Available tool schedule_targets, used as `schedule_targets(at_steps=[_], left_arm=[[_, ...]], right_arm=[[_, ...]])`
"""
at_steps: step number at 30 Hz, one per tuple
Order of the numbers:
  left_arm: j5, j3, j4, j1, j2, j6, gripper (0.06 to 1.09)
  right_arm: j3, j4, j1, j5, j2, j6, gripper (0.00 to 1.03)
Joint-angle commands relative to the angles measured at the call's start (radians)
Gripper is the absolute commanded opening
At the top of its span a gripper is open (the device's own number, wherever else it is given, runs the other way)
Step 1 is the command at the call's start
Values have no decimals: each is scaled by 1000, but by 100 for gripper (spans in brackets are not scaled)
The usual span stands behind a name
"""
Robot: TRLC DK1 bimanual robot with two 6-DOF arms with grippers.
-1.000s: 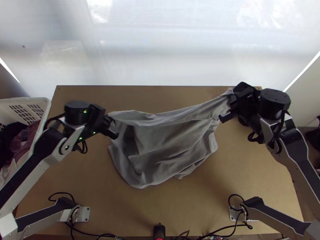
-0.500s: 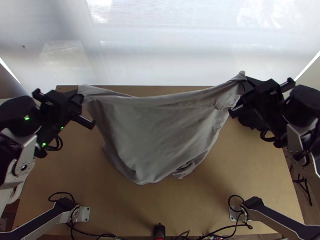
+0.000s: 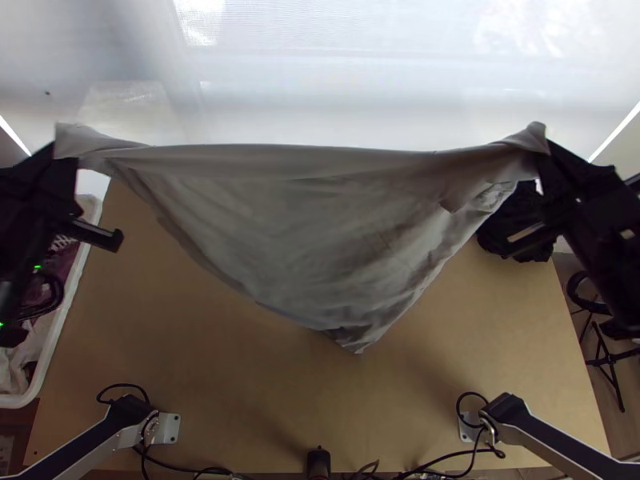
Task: Fold the t-shirt
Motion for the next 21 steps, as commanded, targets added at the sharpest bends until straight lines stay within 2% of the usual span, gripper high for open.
schedule_targets(at_steps=[1, 5, 12, 16, 21], left_arm=[[-18, 150, -6, 1, -16, 25, 9], [-24, 226, -81, 1, -21, 25, 9], [-34, 205, -178, 2, -56, 77, 9], [-25, 147, -190, 1, -90, 150, 9], [-13, 164, -185, 1, -96, 181, 9]], right_arm=[[81, 11, 41, 2, -49, -63, 3], [137, 6, 43, 0, -64, -84, 3], [185, -5, 43, 0, -115, -130, 3], [206, -23, 44, -3, -142, -147, 3], [234, -48, 43, -9, -175, -152, 3]])
